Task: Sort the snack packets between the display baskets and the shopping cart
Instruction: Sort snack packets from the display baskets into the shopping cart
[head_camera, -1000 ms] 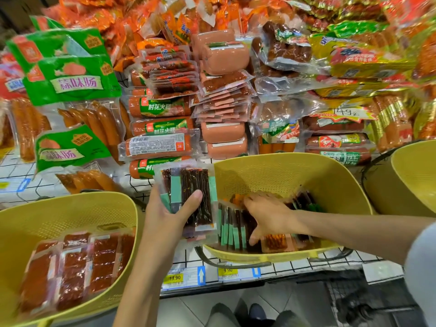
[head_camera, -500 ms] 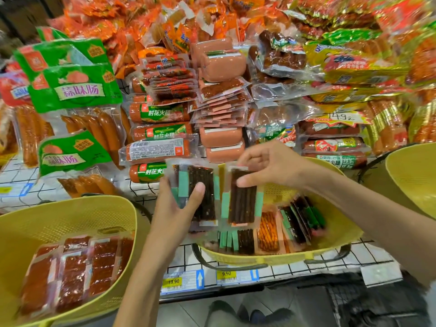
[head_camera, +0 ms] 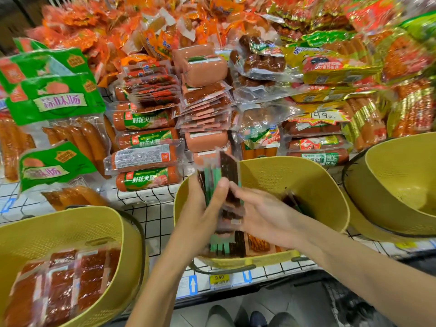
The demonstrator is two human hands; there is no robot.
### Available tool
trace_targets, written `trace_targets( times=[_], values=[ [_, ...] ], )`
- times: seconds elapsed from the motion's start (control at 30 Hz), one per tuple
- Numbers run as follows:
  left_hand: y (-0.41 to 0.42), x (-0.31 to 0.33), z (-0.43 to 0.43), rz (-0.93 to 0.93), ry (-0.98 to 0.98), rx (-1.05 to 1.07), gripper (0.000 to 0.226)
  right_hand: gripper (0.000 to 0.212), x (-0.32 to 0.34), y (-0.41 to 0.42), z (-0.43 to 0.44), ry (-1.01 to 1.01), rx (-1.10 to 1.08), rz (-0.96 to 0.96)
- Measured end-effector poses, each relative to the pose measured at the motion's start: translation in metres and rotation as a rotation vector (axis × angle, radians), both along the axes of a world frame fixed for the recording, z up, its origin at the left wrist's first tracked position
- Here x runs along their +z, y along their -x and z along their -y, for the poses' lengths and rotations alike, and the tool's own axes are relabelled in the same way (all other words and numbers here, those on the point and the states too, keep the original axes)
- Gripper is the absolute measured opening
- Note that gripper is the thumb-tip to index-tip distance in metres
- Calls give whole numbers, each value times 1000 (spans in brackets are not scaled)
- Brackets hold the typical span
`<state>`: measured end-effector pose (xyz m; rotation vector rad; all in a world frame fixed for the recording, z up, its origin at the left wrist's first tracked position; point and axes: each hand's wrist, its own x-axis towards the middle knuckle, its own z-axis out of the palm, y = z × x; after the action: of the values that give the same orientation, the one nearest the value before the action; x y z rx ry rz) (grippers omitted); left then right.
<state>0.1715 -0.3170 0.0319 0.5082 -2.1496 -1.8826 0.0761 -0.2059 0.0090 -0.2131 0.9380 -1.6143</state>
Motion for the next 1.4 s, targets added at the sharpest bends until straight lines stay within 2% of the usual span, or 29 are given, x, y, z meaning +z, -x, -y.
trace_targets(
  times=[0.13,0.27,0.47,0.6,0.7,0.83,0.97,1.03,1.17,1.23,1.27,1.37,1.4],
  values=[
    [-9,6,2,-55,-40,-69,30,46,-3,9,-12,127,5,52],
    [-11,5,4,-96,-88,-78,34,49,-7,12,-22,181,84,-21],
    [-11,9,3,-138,-85,-83,38,40,-14,15,-30,227,35,139],
    [-9,10,0,-140,-73,-115,36,43,-12,14,-33,282,8,204],
    [-9,11,-2,-127,-23,-95,37,47,-12,15,-36,252,5,174],
    [-5,11,-8,-57,83,-96,58,47,-10,15,-39,231,17,134],
    [-2,9,-16,-102,76,96,58,40,-3,11,-40,150,-59,27],
    [-4,7,-14,-120,22,185,57,33,-2,11,-46,103,-166,20],
    [-4,4,-11,-110,-92,175,58,33,3,0,-56,65,-239,-6],
    [-3,3,-15,-73,-105,166,69,37,6,-10,-60,39,-259,-92],
    [-3,2,-17,-45,-145,167,76,39,7,-15,-63,33,-293,-116],
    [2,-3,-19,-75,-351,140,65,39,12,-30,-84,69,-492,-78],
    [6,-4,-22,-72,-408,108,69,38,13,-37,-95,84,-567,-66]
  ],
)
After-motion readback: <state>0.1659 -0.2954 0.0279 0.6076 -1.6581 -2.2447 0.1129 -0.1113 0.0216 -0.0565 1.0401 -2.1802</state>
